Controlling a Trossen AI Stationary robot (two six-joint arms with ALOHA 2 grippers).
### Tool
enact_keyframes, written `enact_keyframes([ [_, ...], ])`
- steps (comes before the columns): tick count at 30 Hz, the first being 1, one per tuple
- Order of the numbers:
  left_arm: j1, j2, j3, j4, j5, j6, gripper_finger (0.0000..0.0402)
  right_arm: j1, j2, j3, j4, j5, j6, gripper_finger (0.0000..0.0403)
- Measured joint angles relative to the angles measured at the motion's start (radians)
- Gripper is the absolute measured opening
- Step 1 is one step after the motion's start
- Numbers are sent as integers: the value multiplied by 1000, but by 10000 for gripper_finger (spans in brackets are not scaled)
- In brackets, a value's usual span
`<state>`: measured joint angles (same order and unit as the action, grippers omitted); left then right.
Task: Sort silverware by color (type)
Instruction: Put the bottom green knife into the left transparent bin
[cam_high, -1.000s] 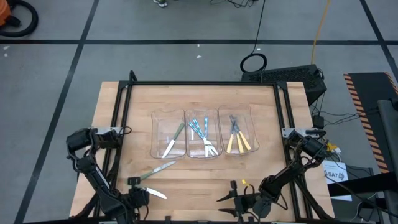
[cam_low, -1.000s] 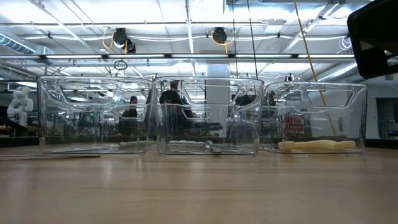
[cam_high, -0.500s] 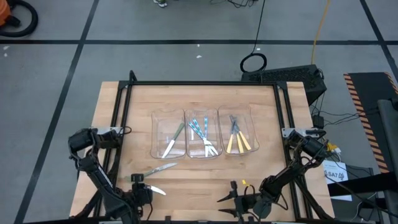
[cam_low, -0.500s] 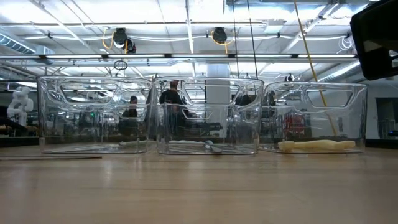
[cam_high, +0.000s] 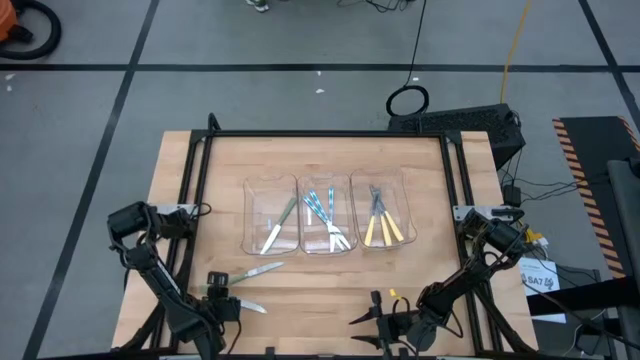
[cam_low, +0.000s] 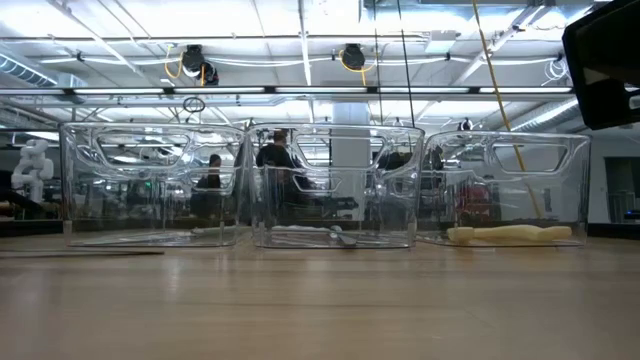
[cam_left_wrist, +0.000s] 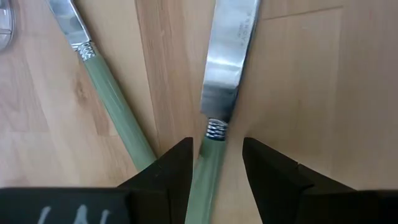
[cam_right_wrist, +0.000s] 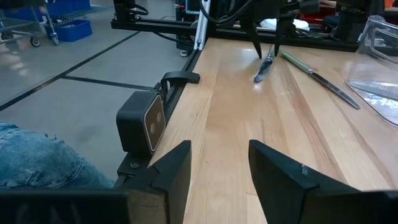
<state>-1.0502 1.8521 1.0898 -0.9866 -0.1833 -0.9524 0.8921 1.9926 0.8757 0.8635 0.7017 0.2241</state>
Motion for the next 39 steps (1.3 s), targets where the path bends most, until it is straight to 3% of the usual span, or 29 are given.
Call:
enact_keyframes([
  [8,27,-4,-47,77,28,2,148,0,0,0,0,0,3,155],
  [19,67,-4,-52,131,53,23,52,0,0,0,0,0,2,155],
  [24,83,-4,-51,160,18,7,48,-3,0,0,0,2,0,155],
  [31,113,7,-5,240,-117,42,44,-44,0,2,-2,4,21,155],
  [39,203,10,-3,383,-129,120,43,-143,35,137,-109,5,-63,155],
])
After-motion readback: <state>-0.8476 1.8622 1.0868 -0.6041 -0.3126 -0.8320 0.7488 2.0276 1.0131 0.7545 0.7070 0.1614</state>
